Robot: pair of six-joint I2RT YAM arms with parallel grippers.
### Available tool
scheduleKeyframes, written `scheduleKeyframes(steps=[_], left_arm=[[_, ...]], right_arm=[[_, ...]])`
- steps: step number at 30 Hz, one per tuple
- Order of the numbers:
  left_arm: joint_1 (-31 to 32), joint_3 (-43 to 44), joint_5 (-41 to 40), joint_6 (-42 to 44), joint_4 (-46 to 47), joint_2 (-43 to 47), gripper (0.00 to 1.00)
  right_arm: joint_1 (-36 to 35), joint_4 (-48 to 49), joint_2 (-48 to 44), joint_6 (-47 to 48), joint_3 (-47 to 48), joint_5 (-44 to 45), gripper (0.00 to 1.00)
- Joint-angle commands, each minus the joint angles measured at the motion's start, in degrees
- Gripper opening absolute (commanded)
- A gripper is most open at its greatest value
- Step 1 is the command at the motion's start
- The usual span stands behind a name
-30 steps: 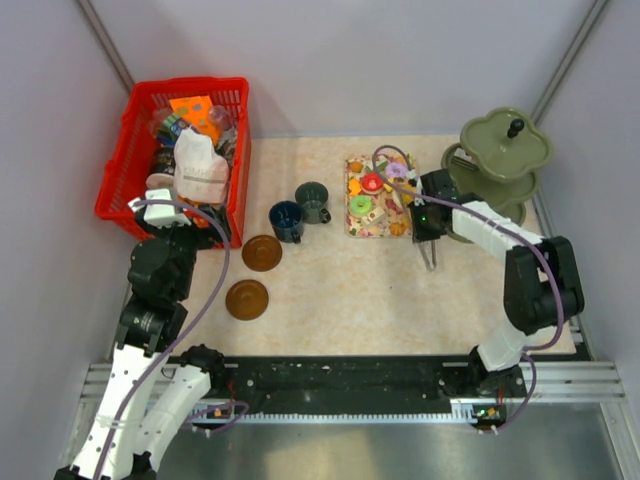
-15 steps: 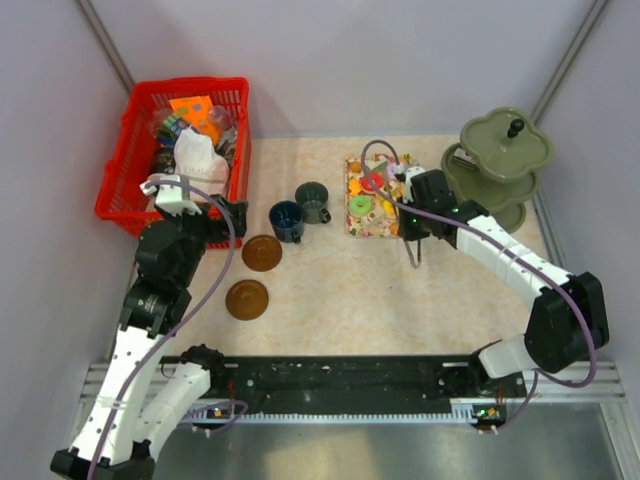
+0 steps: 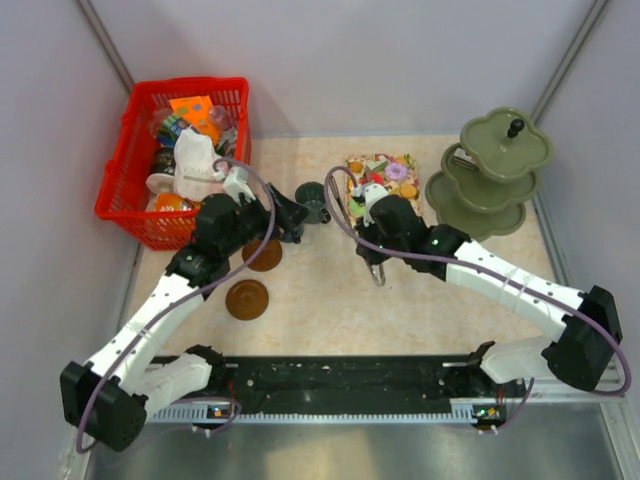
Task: Serve the afternoon tea
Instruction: Pick up the clamp from the tray.
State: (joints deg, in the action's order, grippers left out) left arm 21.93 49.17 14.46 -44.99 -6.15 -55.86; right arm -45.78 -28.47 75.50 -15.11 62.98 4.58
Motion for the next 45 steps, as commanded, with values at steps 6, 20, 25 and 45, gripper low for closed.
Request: scheduleKeyframes(steps=[6,20,25,45], left_arm=[[9.7,-1.1,-5.0,-9.1,15.5,-8.8,0.8],[15.2,-3.8,-7.4,-11.3,26.0,-15.5,0.7],[15.7,-4.8,-7.7,-11.9,26.5,-15.5,0.67],[15.8,-9.5,-11.6,-14.2,30.0,-12.3,0.18]], right_arm=[[-7.0,6.1,-4.3,-5.0,0.1,4.3,0.0],[-7.9,10.8,-5.9,-5.8,-3.0,1.4,0.0],[-8.1,11.7,-6.8,-6.4,-3.7,1.5,0.0],[-8.2,6.3,-9.8,-5.8,-3.1,5.6,0.8]])
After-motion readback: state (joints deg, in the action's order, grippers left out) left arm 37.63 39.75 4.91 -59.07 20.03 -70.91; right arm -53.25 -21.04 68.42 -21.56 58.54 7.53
